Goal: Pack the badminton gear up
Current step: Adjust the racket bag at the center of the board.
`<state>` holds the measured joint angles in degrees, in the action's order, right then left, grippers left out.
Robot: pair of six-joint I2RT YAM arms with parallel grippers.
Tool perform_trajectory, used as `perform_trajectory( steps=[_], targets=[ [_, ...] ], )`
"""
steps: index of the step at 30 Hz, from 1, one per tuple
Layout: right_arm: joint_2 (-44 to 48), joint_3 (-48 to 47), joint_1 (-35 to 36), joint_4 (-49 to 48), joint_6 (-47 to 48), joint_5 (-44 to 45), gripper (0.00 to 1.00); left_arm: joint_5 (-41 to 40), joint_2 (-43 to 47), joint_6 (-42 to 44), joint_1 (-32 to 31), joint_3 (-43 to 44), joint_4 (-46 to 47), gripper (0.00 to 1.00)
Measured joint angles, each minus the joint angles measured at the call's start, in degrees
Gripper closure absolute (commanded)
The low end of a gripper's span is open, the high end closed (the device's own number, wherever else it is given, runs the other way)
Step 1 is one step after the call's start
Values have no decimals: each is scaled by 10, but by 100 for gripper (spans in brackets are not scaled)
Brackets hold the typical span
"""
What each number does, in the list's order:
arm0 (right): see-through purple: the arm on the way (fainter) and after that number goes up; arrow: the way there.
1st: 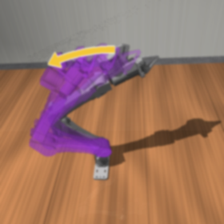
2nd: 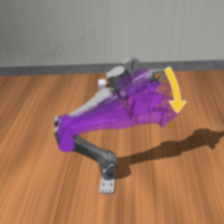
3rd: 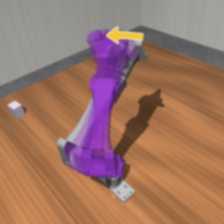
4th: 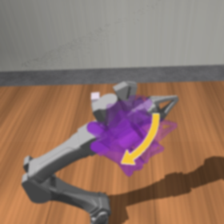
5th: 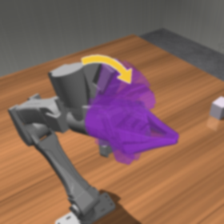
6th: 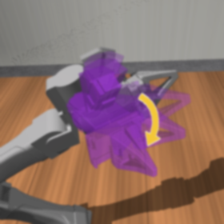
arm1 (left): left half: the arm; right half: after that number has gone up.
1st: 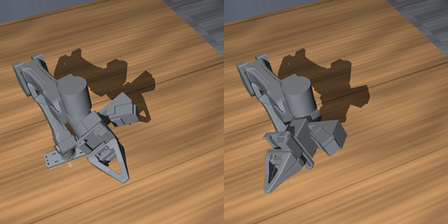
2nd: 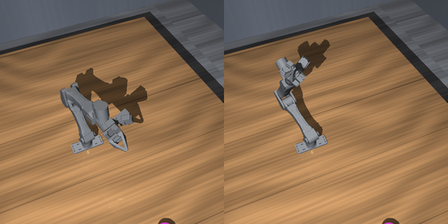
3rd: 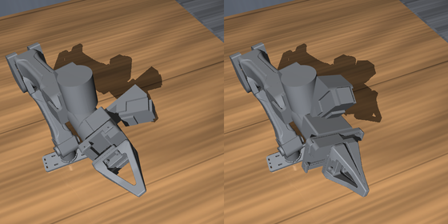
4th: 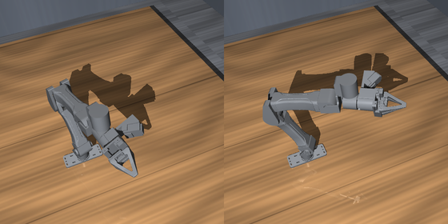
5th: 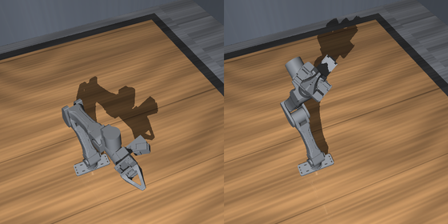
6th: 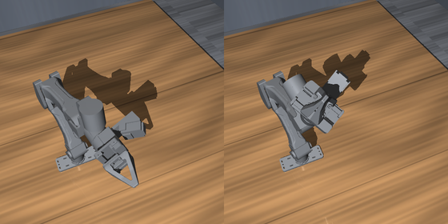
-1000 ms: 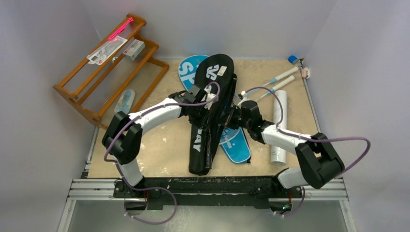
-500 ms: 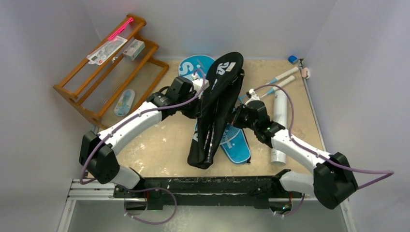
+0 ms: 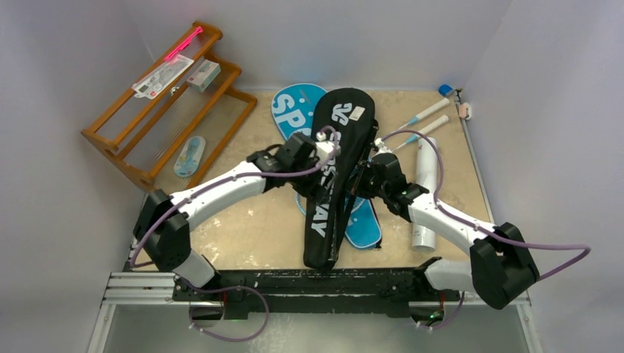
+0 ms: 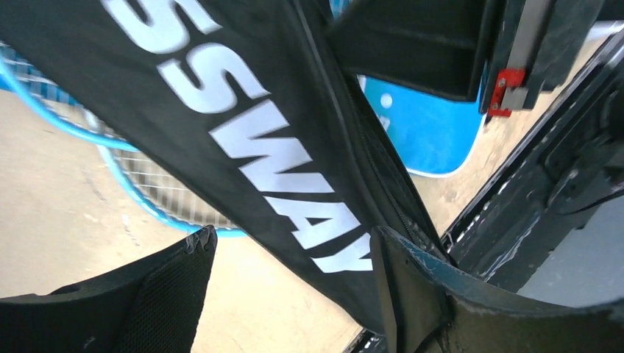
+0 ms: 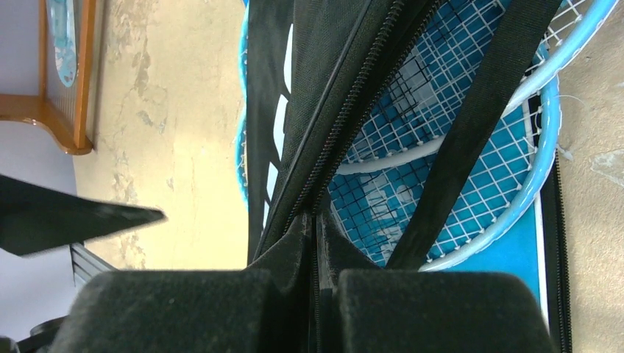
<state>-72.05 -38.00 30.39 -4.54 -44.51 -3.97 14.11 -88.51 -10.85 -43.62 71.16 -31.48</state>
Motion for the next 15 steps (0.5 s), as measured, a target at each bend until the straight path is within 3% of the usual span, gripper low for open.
perform_trajectory(
  steps=[4, 10, 15],
  targets=[
    [0, 0, 0, 0, 0, 0, 100, -41, -39, -4, -56, 6, -21, 20],
    [0, 0, 0, 0, 0, 0, 100, -66, -60, -32, -78, 13, -40, 17],
    [0, 0, 0, 0, 0, 0, 100, -142, -60, -85, -121, 29, -53, 16]
  ],
)
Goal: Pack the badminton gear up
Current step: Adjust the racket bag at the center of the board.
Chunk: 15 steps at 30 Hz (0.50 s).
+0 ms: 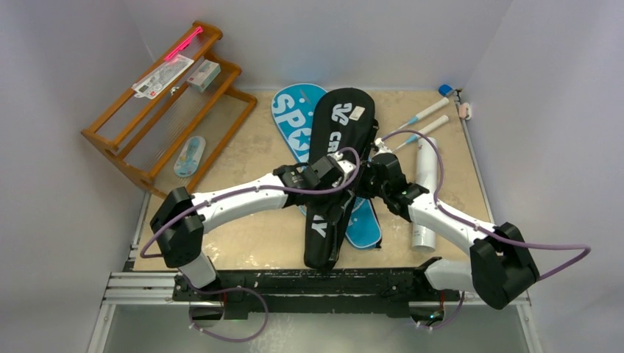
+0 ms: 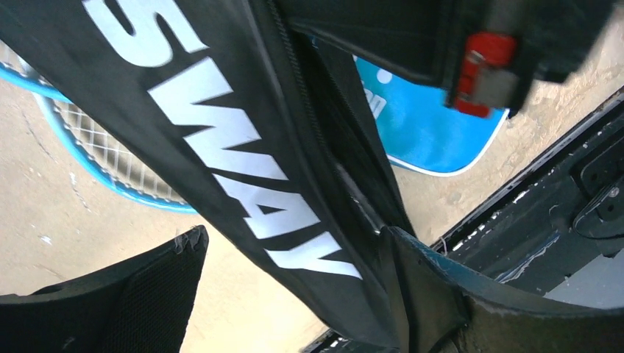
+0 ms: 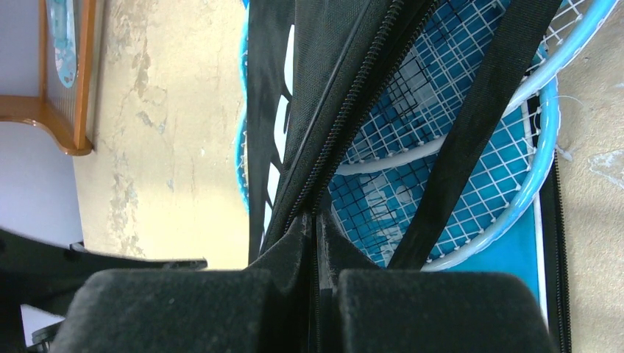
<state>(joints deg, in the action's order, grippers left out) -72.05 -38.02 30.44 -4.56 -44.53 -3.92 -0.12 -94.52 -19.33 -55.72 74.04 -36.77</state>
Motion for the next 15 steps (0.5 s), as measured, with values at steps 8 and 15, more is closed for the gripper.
perform_trajectory(
  steps=[8, 15],
  targets=[
    [0, 0, 0, 0, 0, 0, 100, -69, 2, -90, -67, 0, -8, 13],
    [0, 0, 0, 0, 0, 0, 100, -115, 21, -145, -86, -13, -18, 12]
  ],
)
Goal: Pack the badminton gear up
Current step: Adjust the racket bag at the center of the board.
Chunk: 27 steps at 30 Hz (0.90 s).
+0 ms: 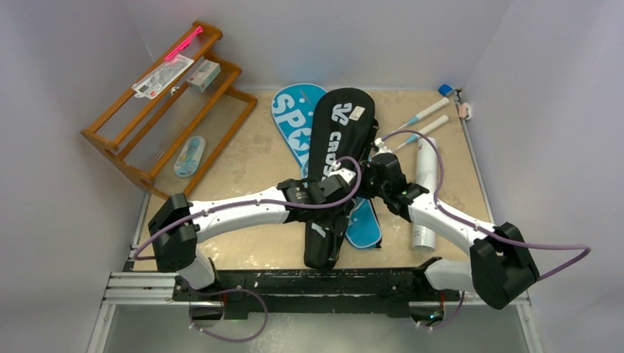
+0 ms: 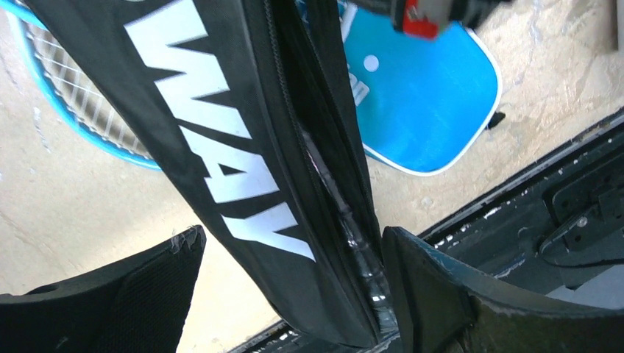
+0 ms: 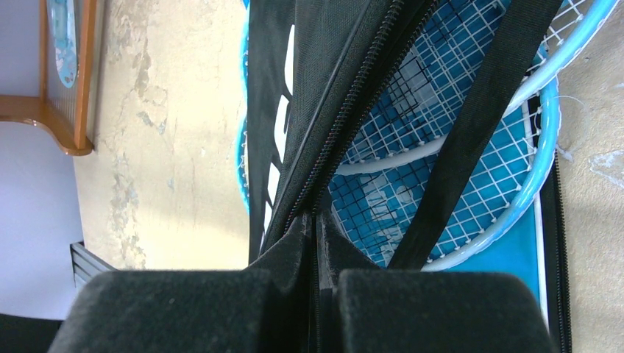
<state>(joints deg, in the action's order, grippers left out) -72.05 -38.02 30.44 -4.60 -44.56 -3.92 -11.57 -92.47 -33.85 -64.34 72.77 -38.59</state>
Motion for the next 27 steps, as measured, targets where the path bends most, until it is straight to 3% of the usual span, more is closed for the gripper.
perform_trajectory(
  steps=[5, 9, 15, 18, 23, 27],
  targets=[
    [0, 0, 0, 0, 0, 0, 100, -3, -1, -26, -20, -17, 4, 18],
    [0, 0, 0, -1, -1, 0, 100, -7, -9, -39, -22, -30, 6, 32],
    [2, 0, 0, 1, -4, -1, 100, -61, -19, -65, -22, -42, -22, 63],
    [6, 0, 0, 9, -8, -1, 100, -85, -19, -80, -22, -57, -33, 70],
    [23, 0, 3, 26, -10, -3, 100, -117, -19, -100, -22, -79, -36, 73],
    [27, 0, 3, 33, -10, -3, 100, -134, -20, -107, -22, -80, -43, 63]
  ],
)
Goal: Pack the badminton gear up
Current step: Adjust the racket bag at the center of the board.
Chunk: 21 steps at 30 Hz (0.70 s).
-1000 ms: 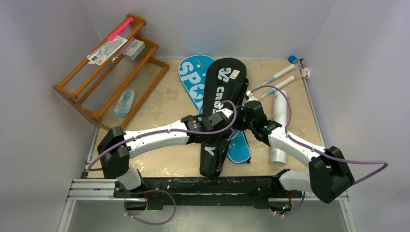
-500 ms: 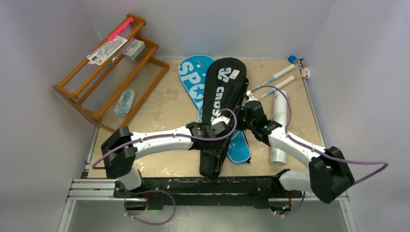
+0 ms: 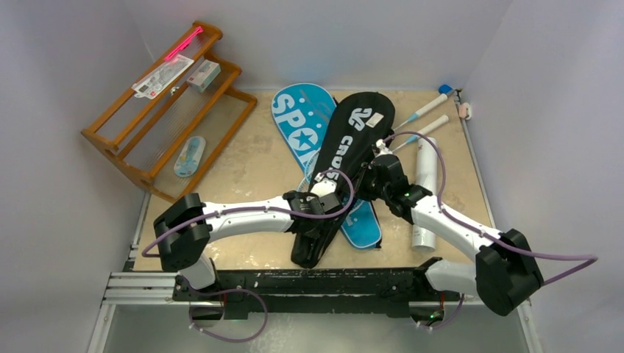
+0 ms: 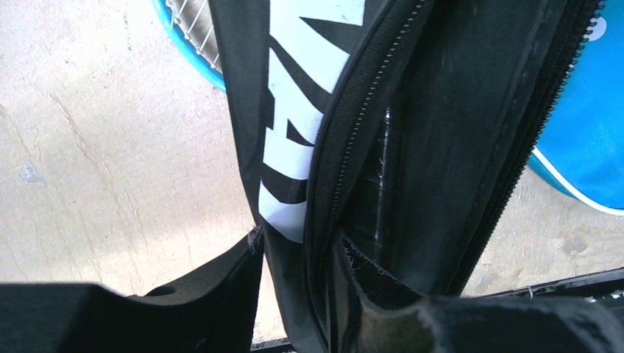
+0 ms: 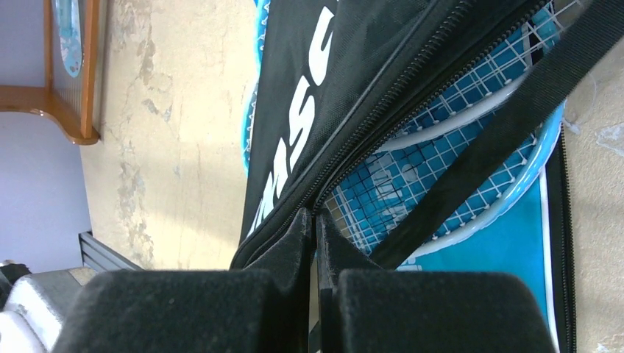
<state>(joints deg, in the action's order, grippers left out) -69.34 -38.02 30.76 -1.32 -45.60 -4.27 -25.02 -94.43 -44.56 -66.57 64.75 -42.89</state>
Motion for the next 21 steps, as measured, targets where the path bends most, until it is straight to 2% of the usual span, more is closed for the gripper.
perform_trajectory(
  steps=[5, 13, 17, 21],
  targets=[
    [0, 0, 0, 1, 0, -3, 100, 18, 46, 7, 0, -17, 10, 54],
    [-5, 1, 0, -11, 1, -16, 100, 139, 196, 43, 0, -45, 104, 42],
    [-9, 1, 0, -17, 1, -19, 100, 156, 198, 55, 0, -47, 125, 31],
    [-9, 2, 0, -26, 3, -26, 100, 156, 179, 66, 0, -47, 125, 27]
  ],
)
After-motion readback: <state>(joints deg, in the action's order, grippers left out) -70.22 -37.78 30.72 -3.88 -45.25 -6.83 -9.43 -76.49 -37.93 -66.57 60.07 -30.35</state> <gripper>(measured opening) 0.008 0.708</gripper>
